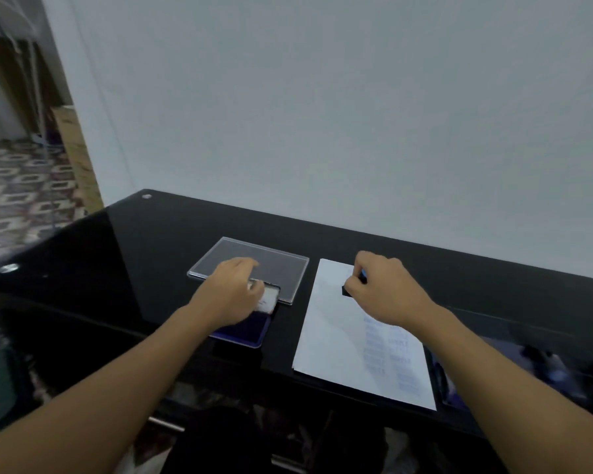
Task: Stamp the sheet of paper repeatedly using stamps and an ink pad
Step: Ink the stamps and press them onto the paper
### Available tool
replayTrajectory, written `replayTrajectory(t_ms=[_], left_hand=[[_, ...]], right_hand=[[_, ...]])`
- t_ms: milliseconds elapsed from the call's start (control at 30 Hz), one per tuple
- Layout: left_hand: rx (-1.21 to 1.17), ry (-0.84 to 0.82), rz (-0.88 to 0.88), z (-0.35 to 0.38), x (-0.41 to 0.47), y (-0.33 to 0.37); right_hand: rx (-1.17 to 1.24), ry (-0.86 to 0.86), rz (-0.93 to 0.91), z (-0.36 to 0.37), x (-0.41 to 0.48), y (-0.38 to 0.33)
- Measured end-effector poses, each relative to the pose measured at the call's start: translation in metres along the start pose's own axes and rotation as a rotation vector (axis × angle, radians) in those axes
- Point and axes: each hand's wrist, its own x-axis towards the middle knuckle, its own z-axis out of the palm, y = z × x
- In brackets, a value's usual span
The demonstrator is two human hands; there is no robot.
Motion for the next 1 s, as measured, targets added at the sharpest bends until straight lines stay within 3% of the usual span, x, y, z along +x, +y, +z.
replayTrajectory(t_ms=[433,600,1000], left_hand=[[0.069,0.122,-0.265,0.018,-0.025,-0.122],[0.152,0.248,-0.275,0.034,-0.035,-0.120],[0.193,0.276,-0.286,0.036,-0.034,-0.121]], right_hand=[[0.061,-0.156,-0.092,0.104,0.007,-0.062],[0.003,-0.185,-0.112,0.126,0.028,-0.080],[-0.134,-0.261,-0.193,0.150,0.053,-0.101]])
